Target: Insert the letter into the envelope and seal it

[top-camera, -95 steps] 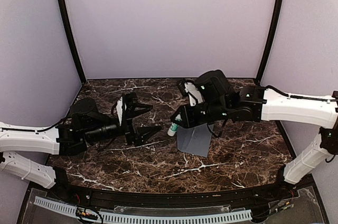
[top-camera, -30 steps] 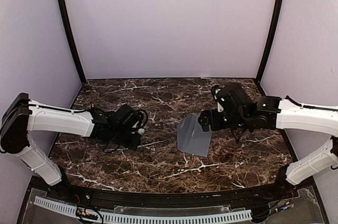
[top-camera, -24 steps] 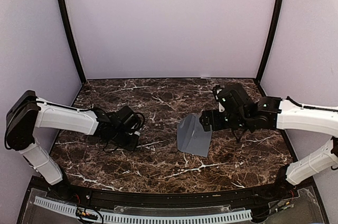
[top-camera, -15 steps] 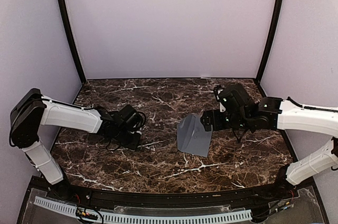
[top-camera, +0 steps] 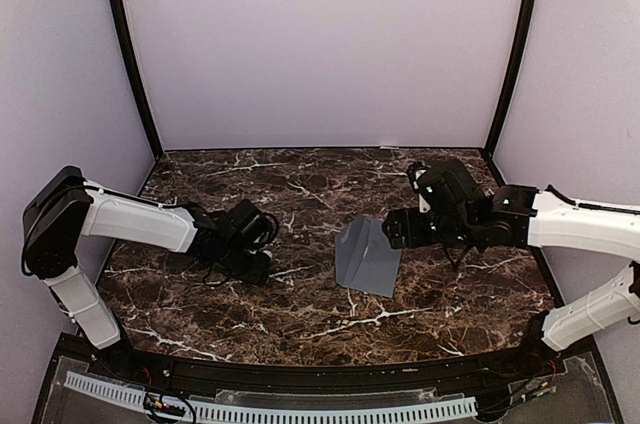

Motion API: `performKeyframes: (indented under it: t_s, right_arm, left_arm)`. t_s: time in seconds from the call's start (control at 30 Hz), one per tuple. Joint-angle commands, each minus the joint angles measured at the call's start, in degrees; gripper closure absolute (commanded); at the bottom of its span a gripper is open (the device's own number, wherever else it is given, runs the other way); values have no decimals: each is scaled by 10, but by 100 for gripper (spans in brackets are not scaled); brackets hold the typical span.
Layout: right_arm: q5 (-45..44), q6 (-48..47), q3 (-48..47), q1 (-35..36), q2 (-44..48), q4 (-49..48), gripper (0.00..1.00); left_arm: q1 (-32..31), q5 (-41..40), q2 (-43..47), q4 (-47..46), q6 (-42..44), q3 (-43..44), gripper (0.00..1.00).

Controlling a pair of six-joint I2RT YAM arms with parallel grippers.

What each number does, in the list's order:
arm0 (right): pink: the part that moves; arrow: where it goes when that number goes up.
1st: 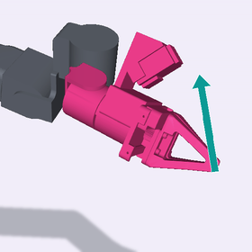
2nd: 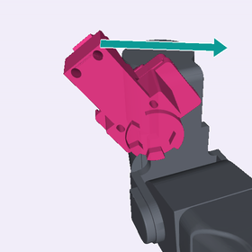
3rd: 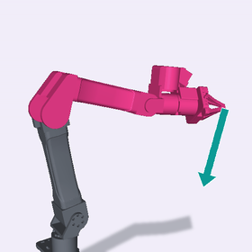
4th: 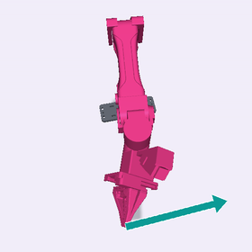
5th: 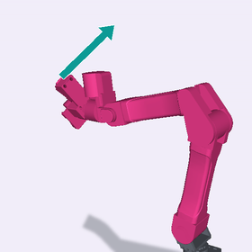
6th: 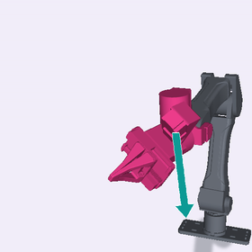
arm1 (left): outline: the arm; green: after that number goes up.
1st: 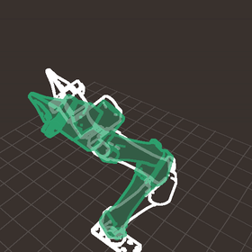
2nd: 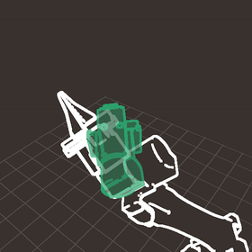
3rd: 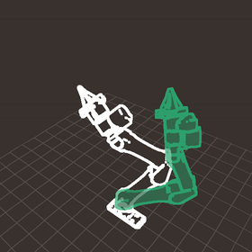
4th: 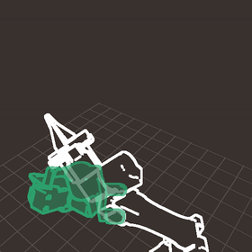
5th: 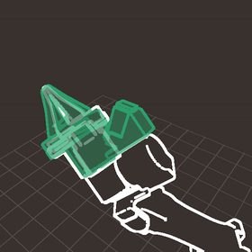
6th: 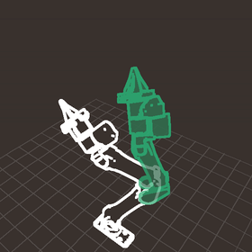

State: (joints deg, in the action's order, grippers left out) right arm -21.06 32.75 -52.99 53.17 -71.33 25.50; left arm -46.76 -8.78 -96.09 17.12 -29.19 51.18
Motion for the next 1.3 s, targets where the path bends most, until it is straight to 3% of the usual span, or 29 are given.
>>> performKeyframes:
  t_s: [0.0,0.4,0.63,0.83,1.03,1.27]
  right_arm:
    - [-7,-8,8,-5,14,-25,7]
    - [7,-14,27,-27,18,-49,9]
    - [35,-19,54,-65,15,-78,22]
    - [140,-30,92,-131,-22,-153,50]
    - [234,-26,105,-185,-95,-208,54]
    - [289,-24,93,-215,-184,-242,55]
  left_arm:
    - [4,6,15,31,1,-5,50]
    - [4,67,63,6,37,17,41]
    - [4,86,77,5,72,62,41]
    - [4,111,27,-61,95,116,54]
    - [5,121,-70,-97,100,195,67]
    - [19,110,-177,-99,99,267,69]
